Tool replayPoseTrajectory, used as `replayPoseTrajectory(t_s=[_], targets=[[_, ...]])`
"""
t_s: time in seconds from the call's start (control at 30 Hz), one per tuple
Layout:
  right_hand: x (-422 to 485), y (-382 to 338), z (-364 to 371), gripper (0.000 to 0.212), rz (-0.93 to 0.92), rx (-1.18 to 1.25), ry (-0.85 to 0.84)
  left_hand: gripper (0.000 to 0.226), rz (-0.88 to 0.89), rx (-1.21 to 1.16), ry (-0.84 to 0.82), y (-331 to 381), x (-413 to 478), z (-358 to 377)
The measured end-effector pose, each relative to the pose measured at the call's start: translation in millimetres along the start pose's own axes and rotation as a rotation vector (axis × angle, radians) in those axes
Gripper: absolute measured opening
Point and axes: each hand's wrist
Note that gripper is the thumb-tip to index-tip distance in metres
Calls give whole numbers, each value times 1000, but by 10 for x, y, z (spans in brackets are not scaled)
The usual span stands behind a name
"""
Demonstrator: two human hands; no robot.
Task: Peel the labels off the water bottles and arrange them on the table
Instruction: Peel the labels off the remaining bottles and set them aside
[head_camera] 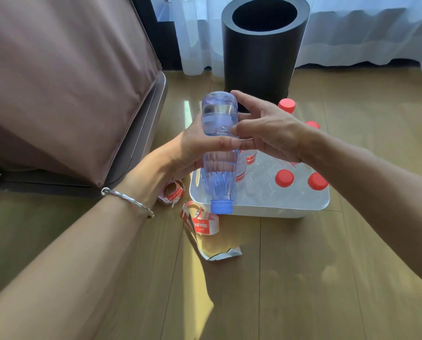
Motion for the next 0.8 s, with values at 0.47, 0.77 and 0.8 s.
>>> replayPoseTrajectory(t_s=[0.47, 0.77, 0.8], targets=[[-15, 7, 33, 54, -87, -93, 81, 77, 24, 8, 2, 36, 30, 38], [20, 39, -5, 71, -29, 2, -49, 79, 15, -39, -81, 4, -5, -28], [17, 39, 6, 71, -28, -5, -46, 80, 14, -36, -75, 7, -13, -29]])
Point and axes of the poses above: each hand's wrist, its own x-axis towards the middle knuckle, its own z-axis out of the palm, y = z × x, and after that the axes turned 1 degree about y, right-handed
